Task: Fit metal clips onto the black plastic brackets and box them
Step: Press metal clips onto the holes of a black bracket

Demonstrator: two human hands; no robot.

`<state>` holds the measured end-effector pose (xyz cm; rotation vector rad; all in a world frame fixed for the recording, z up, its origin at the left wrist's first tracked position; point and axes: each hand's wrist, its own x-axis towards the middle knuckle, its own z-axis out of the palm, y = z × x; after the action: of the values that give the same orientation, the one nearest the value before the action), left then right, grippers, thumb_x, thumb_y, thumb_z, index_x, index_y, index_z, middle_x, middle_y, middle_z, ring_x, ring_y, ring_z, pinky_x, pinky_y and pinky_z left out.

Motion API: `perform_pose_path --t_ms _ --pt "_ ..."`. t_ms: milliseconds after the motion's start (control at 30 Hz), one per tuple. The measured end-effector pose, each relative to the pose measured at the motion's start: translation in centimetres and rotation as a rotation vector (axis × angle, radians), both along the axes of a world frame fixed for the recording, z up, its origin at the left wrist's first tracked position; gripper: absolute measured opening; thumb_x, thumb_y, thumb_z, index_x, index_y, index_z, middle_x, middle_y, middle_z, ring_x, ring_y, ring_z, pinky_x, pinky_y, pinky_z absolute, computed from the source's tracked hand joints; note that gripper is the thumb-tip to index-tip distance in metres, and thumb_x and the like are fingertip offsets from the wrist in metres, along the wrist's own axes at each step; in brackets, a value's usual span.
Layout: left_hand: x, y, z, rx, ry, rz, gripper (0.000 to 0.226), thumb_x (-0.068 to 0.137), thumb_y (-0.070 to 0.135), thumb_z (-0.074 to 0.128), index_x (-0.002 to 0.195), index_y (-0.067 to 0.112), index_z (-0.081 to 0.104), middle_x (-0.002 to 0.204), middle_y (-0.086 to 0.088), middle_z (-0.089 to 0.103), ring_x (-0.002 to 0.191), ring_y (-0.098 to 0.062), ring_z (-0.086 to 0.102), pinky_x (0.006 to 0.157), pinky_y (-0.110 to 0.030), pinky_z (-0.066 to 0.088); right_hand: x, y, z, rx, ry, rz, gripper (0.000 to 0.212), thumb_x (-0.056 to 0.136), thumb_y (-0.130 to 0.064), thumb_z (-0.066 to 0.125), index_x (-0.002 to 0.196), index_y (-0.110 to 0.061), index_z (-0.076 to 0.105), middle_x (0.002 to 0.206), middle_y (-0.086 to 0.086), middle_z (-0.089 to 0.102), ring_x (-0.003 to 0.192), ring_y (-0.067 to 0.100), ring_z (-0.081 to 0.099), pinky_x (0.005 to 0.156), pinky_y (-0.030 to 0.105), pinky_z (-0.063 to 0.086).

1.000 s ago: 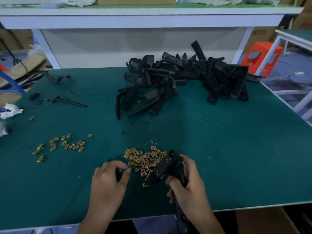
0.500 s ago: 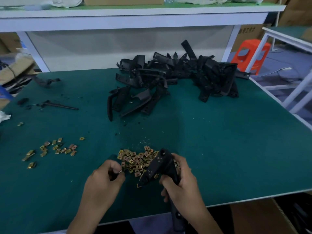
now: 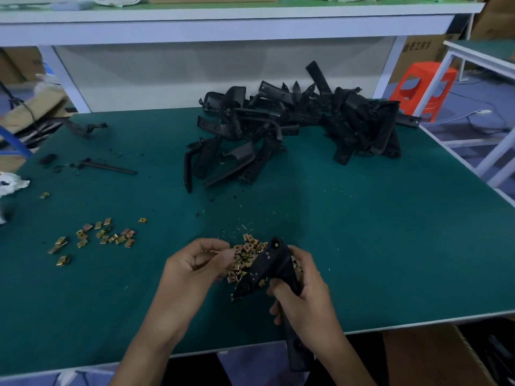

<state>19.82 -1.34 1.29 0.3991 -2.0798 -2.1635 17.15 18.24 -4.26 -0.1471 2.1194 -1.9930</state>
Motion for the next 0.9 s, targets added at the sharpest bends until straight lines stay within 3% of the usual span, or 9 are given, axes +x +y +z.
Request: perform_pose_path --t_ms 200,267,500,600,700,900 --pt "0.0 1.3 -0.4 0.013 -0.069 -0.022 0.012 0.085 0.018 0.075 0.093 0.026 0.081 0.09 -0.005 0.077 0.08 -0.01 0.069 0.071 -0.017 0.053 0.2 0.1 0.3 -0.027 0.02 0.004 0.043 0.082 -0.045 0.064 0.123 -0.054 0.053 0.081 0.008 0.07 0.054 0.027 0.065 0.048 0.034 0.052" --pt "0.2 1.6 -0.3 0.015 -0.089 -0.055 0.023 0.09 0.01 0.071 0.095 0.03 0.081 0.092 -0.002 0.078 0.083 -0.008 0.071 0.072 -0.015 0.052 0.2 0.2 0.4 -0.022 0.029 0.009 0.042 0.084 -0.046 0.063 0.124 -0.054 0.053 0.08 0.011 0.07 0.054 0.028 0.065 0.048 0.034 0.053" --pt "0.5 1.9 0.4 0.059 -0.118 -0.019 0.028 0.089 0.003 0.071 0.089 0.03 0.081 0.082 -0.001 0.077 0.072 -0.004 0.069 0.064 -0.013 0.051 0.3 0.4 0.3 0.029 0.055 0.07 0.042 0.099 -0.037 0.059 0.135 -0.055 0.047 0.085 0.006 0.072 0.057 0.026 0.067 0.049 0.033 0.053" --pt "0.4 1.8 0.5 0.046 -0.147 -0.026 0.027 0.088 0.004 0.073 0.087 0.029 0.081 0.081 0.0 0.077 0.072 -0.005 0.069 0.063 -0.013 0.05 0.2 0.4 0.6 0.001 0.052 0.069 0.042 0.101 -0.03 0.06 0.129 -0.059 0.05 0.085 0.007 0.071 0.056 0.026 0.065 0.048 0.034 0.053" --pt "0.5 1.7 0.3 0.064 -0.169 -0.036 0.024 0.088 0.002 0.073 0.086 0.024 0.081 0.08 -0.002 0.076 0.069 -0.006 0.066 0.06 -0.015 0.049 0.0 0.6 0.8 -0.015 0.043 0.079 0.043 0.101 -0.032 0.06 0.124 -0.066 0.05 0.086 0.008 0.071 0.056 0.027 0.064 0.048 0.034 0.052" --pt "0.5 1.1 0.2 0.041 -0.176 -0.103 0.013 0.088 0.001 0.072 0.092 0.012 0.079 0.088 -0.012 0.075 0.075 -0.01 0.065 0.067 -0.016 0.051 -0.2 0.7 0.3 0.066 0.059 0.141 0.049 0.1 -0.039 0.059 0.14 -0.06 0.039 0.088 0.005 0.073 0.058 0.024 0.067 0.051 0.033 0.054"
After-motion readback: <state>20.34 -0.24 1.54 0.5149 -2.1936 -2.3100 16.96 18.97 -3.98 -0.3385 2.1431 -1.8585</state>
